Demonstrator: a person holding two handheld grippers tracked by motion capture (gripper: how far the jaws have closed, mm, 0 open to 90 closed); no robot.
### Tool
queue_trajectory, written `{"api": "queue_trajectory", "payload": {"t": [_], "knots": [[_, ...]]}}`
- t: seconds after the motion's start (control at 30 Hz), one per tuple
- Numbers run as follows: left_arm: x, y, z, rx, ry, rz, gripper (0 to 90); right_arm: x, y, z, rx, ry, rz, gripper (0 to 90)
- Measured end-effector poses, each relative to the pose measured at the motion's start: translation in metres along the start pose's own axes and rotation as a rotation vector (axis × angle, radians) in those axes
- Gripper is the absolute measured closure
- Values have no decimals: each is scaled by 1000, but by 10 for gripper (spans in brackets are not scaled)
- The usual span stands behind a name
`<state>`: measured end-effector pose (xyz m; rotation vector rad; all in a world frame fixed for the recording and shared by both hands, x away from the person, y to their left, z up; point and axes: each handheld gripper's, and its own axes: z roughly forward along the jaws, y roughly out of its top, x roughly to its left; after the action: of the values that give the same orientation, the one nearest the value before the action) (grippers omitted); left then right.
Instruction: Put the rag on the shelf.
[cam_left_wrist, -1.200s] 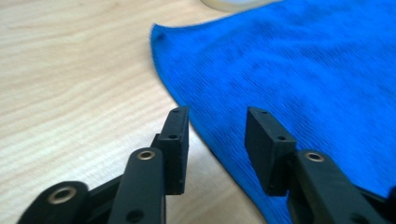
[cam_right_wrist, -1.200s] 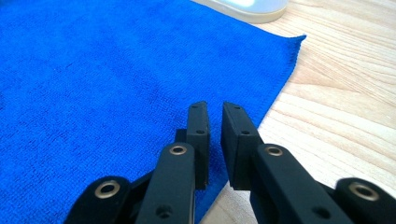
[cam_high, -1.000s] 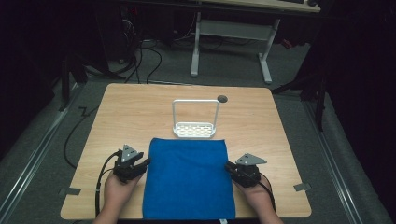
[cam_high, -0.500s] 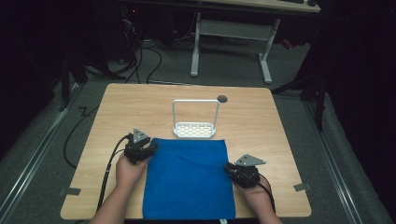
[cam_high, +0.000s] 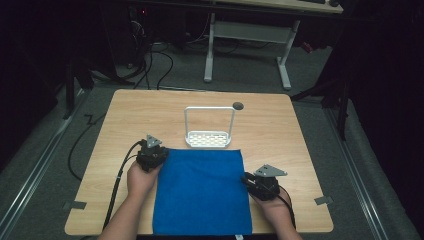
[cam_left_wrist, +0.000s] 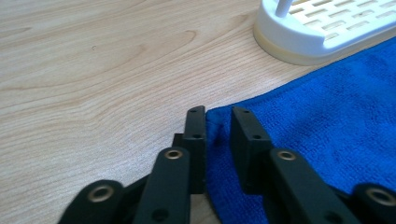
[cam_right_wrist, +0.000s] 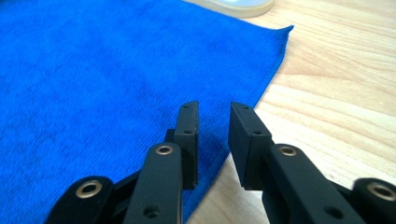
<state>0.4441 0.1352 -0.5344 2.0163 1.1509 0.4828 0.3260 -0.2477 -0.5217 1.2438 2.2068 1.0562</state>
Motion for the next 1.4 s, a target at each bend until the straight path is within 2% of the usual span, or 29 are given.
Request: {"api": "queue_trajectory", "payload": {"t": [0.1,0.2,0.4,0.47,0.53,0.73,0.9,1.07,1.13,1.23,1.3,1.4], "knots": [[1,0,0,-3,-11,-15,834,-3,7,5,3,-27,18,691],[2,0,0,-5,-24,-18,854,-10,15,13,15,-59,48,644],[3,0,0,-5,-50,-24,861,-29,31,42,35,-120,90,576],[3,-1,0,-4,-54,-24,860,-36,36,52,37,-111,125,573],[4,-1,0,-4,-58,-29,859,-39,40,58,40,-113,133,573],[4,-1,0,-2,-63,-33,857,-43,53,71,42,-106,128,586],[4,-1,0,-1,-65,-34,856,-42,54,76,53,-99,109,633],[5,-1,0,-2,-72,-37,859,-39,54,76,59,-91,87,797],[3,-1,0,-5,-58,-17,871,-38,54,76,62,-85,78,878],[1,-1,-1,-11,-67,7,879,-36,54,76,61,-84,56,891],[2,-1,-4,-25,-75,6,879,-34,55,73,48,-84,38,892],[3,1,-10,-56,-77,-10,879,-29,56,63,-6,-79,19,892]]}}
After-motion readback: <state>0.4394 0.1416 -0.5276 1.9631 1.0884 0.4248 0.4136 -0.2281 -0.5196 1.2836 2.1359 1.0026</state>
